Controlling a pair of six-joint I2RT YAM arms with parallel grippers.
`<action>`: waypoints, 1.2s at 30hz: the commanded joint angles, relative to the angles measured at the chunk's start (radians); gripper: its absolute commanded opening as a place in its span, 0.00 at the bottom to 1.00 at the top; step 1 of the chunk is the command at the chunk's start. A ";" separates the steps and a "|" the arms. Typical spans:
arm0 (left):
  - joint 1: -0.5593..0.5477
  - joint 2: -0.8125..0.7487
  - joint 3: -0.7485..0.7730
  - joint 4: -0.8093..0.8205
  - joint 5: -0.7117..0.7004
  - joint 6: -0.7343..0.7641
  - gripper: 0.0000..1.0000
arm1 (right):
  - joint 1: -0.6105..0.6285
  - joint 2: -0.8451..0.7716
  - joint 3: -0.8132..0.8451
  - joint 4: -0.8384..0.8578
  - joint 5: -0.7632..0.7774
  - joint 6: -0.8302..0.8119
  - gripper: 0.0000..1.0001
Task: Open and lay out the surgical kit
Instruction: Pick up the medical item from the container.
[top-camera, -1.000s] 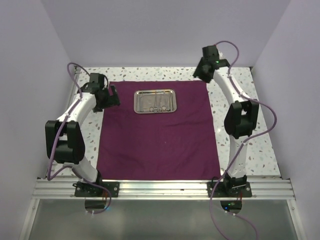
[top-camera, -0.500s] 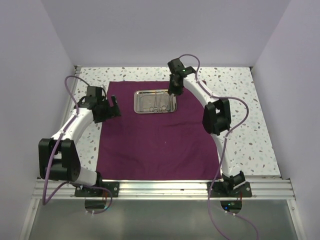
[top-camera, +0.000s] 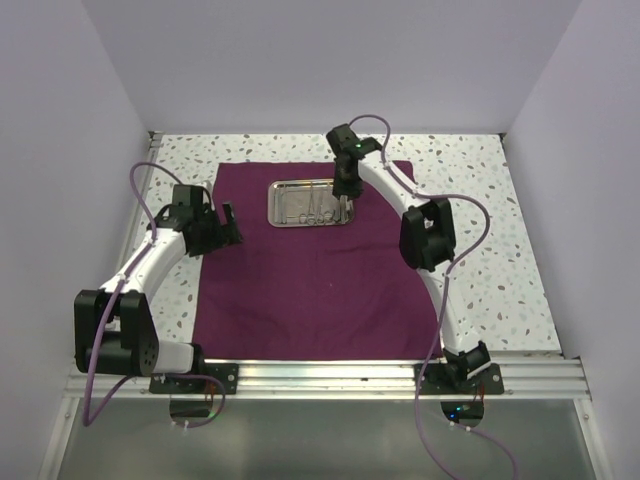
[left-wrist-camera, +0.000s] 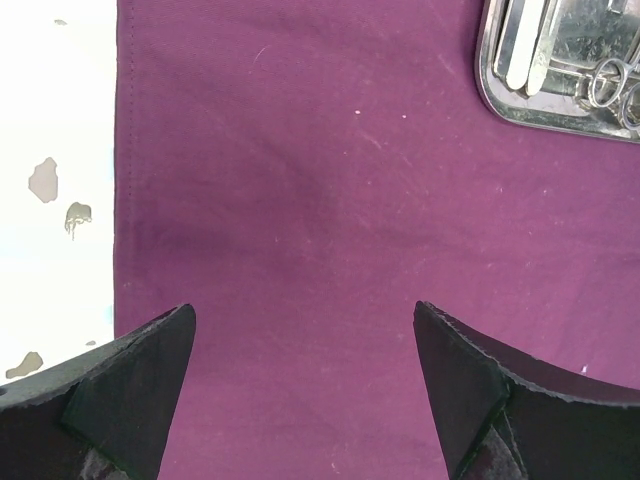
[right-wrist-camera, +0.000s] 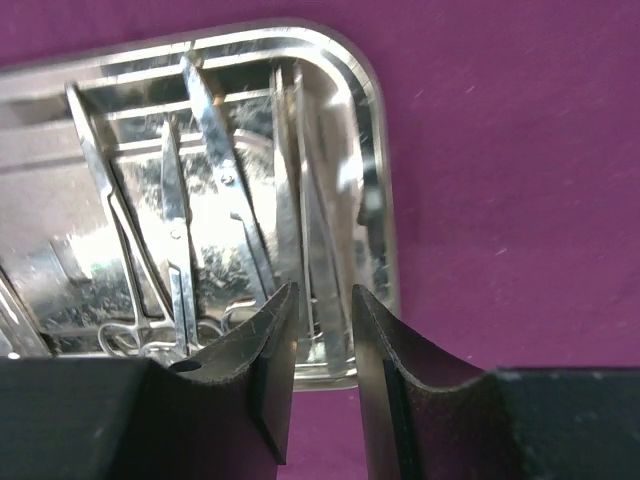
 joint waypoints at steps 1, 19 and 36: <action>0.006 -0.016 -0.004 0.062 0.018 0.034 0.93 | 0.036 -0.051 -0.039 -0.009 0.034 0.012 0.32; 0.006 -0.002 0.005 0.065 0.019 0.066 0.93 | 0.084 -0.071 -0.109 -0.096 0.144 0.073 0.27; 0.006 0.001 0.008 0.050 0.021 0.062 0.92 | 0.115 -0.035 -0.181 -0.073 0.140 0.072 0.04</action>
